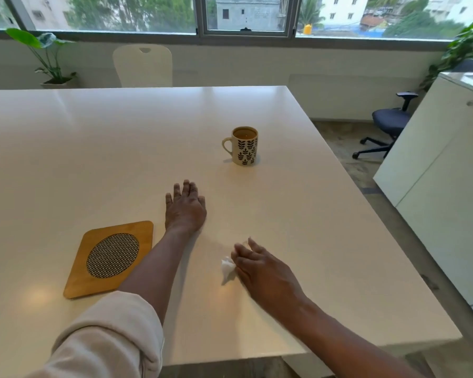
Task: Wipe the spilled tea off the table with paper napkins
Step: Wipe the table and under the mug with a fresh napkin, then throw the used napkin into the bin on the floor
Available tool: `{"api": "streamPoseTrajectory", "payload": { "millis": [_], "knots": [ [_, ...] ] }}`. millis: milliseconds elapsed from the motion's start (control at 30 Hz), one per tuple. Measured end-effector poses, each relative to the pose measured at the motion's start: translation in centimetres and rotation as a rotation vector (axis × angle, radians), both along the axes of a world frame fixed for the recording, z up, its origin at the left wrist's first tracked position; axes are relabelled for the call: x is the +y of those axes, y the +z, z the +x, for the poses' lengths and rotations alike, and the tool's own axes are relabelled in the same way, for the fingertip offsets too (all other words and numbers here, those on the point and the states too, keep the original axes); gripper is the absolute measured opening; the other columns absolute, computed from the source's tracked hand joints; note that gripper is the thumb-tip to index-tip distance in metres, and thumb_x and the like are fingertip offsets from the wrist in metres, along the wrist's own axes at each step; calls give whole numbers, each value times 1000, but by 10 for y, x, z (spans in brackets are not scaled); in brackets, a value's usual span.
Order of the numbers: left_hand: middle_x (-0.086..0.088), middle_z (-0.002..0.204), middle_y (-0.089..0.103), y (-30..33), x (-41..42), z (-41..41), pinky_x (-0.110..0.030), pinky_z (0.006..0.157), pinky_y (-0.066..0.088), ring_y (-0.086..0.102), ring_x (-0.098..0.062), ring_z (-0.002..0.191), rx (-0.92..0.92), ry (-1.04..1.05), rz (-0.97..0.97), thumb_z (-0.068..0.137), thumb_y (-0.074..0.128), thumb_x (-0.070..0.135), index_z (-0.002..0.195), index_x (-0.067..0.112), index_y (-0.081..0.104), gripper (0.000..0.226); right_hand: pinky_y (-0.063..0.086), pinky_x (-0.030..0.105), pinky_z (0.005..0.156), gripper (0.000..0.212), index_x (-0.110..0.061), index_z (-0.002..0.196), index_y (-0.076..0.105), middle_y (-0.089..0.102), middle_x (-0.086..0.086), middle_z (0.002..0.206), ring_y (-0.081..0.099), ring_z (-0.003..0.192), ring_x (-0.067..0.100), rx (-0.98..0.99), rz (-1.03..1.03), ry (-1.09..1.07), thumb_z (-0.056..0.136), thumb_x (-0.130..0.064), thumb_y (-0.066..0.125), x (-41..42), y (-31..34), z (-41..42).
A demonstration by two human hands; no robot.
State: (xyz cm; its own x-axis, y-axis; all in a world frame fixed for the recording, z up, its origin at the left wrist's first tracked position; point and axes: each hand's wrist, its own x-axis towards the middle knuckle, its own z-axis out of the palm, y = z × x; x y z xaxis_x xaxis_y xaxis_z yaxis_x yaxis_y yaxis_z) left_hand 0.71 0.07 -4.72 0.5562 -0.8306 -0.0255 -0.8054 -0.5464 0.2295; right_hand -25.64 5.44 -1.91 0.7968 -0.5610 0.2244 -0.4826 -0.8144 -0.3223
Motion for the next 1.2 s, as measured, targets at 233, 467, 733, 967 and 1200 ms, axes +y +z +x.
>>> {"api": "streamPoseTrajectory", "payload": {
  "millis": [233,467,733,967,1200],
  "knots": [
    [-1,168,1,-1,1,1,-45,124,-3,-5,-24,154,12,0,-16,104,14,36,158,14,7,59,42,28,104,41,-7,120,70,66,10,129,59,125,29,79,-85,-273,80,2,72,-38,-7,-43],
    [-2,168,3,-3,0,0,-46,124,-2,-3,-25,154,0,-2,-33,104,15,35,158,13,9,58,16,34,120,52,-6,149,38,31,11,160,16,150,32,88,117,-510,98,-3,30,-112,-5,-12],
    [-3,167,3,-6,-1,3,-47,124,-1,-2,-26,154,-5,-17,-45,104,16,35,158,13,9,59,9,34,123,53,-6,150,36,28,12,160,12,151,31,60,125,-226,97,-2,32,-63,-10,60],
    [-6,167,5,1,2,3,-46,124,0,-1,-26,154,46,-65,-56,104,19,33,157,11,12,58,45,35,98,26,-13,108,68,67,1,115,53,116,28,46,-11,-83,96,-7,46,-18,3,42],
    [-10,164,22,15,34,-27,-40,124,13,11,-25,153,289,-154,-269,105,32,24,153,8,31,51,49,35,74,31,-13,97,72,70,4,95,54,93,26,62,-63,-143,84,7,52,25,9,28]
  ]
}}
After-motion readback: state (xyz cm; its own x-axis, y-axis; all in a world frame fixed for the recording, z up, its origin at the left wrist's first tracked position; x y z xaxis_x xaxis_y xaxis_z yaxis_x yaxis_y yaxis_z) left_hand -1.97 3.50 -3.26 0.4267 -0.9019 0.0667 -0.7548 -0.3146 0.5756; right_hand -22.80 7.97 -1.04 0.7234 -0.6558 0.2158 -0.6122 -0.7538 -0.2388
